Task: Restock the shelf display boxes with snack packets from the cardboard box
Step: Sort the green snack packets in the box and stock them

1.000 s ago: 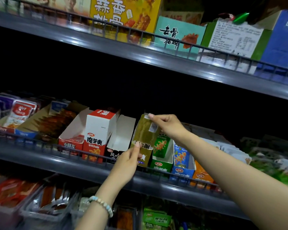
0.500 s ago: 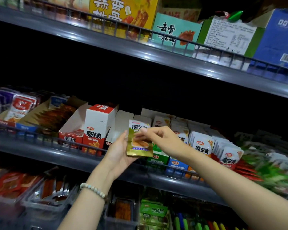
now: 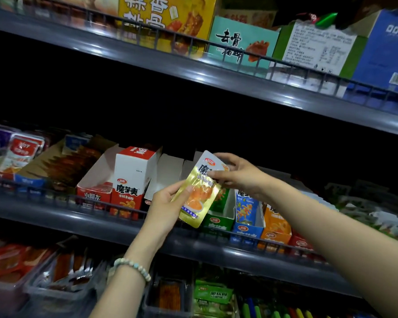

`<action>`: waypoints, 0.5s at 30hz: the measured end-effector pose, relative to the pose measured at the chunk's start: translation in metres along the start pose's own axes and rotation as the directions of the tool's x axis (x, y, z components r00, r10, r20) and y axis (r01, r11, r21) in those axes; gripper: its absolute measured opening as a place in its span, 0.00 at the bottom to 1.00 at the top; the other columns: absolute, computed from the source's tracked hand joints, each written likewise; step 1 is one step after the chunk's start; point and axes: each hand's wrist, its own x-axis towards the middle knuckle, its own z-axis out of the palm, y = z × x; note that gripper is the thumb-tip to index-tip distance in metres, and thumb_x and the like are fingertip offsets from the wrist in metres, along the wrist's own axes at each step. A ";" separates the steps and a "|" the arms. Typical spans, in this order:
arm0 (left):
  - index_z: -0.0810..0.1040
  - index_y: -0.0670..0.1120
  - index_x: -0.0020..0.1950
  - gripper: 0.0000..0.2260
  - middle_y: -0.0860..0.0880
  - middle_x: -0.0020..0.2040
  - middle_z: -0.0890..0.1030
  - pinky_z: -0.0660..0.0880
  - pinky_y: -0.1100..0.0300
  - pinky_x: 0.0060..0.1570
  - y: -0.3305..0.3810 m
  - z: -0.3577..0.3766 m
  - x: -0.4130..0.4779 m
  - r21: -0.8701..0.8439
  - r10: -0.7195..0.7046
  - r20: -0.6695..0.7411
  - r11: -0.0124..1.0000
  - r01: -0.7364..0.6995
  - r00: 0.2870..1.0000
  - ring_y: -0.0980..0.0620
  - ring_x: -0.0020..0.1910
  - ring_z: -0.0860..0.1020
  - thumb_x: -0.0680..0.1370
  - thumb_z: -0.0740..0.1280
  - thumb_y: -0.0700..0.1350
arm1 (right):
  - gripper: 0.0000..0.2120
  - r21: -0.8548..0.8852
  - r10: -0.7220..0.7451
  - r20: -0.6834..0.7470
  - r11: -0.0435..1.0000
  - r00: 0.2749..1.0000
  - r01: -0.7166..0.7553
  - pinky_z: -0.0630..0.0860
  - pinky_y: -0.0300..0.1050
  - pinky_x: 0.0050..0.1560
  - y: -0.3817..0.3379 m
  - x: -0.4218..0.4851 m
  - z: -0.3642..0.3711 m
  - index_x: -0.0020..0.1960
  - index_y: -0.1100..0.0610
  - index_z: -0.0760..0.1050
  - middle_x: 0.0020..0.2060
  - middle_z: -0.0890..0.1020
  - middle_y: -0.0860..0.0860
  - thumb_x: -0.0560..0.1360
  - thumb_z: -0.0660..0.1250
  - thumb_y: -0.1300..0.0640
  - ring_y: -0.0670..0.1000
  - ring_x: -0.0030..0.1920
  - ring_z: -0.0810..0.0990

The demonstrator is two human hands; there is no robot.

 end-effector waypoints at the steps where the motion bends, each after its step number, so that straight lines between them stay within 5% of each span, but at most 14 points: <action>1: 0.79 0.55 0.56 0.09 0.52 0.46 0.86 0.78 0.64 0.39 0.001 0.001 0.003 -0.010 0.013 -0.006 1.000 -0.013 1.000 0.54 0.45 0.84 0.78 0.65 0.45 | 0.26 0.018 0.018 0.045 1.000 0.999 -0.019 0.81 0.37 0.42 -0.003 0.003 -0.003 0.68 0.57 0.69 0.50 0.81 0.50 0.72 0.71 0.62 0.47 0.45 0.81; 5: 0.74 0.55 0.64 0.14 0.60 0.52 0.80 0.74 0.71 0.45 -0.004 -0.007 0.019 0.250 0.182 -0.108 0.957 -0.150 0.977 0.63 0.49 0.79 0.78 0.64 0.48 | 0.20 0.112 0.009 -0.010 0.994 1.000 -0.007 0.80 0.38 0.34 -0.012 0.024 -0.020 0.62 0.60 0.72 0.45 0.83 0.53 0.71 0.71 0.65 0.46 0.38 0.84; 9: 0.68 0.55 0.71 0.21 0.54 0.64 0.73 0.74 0.57 0.57 -0.019 -0.025 0.032 0.710 0.312 -0.101 0.687 -0.151 0.945 0.55 0.60 0.73 0.79 0.60 0.56 | 0.18 0.101 -0.085 -0.322 0.987 0.943 0.123 0.82 0.48 0.49 -0.011 0.059 -0.043 0.56 0.58 0.75 0.50 0.82 0.53 0.68 0.75 0.63 0.54 0.49 0.83; 12: 0.67 0.54 0.72 0.24 0.53 0.69 0.71 0.73 0.55 0.59 -0.033 -0.031 0.043 0.803 0.273 -0.048 0.582 -0.125 0.961 0.54 0.64 0.72 0.78 0.60 0.60 | 0.23 0.126 -0.159 -0.317 0.970 0.935 0.207 0.82 0.42 0.42 -0.003 0.089 -0.041 0.64 0.59 0.70 0.59 0.77 0.55 0.71 0.70 0.70 0.52 0.55 0.78; 15: 0.67 0.55 0.72 0.23 0.55 0.68 0.72 0.72 0.60 0.49 -0.037 -0.031 0.051 0.791 0.260 -0.067 0.603 -0.108 0.963 0.59 0.55 0.74 0.78 0.60 0.60 | 0.28 -0.122 -0.204 -0.312 0.977 0.928 0.174 0.77 0.49 0.55 0.010 0.116 -0.028 0.68 0.61 0.68 0.66 0.72 0.56 0.71 0.72 0.66 0.54 0.64 0.72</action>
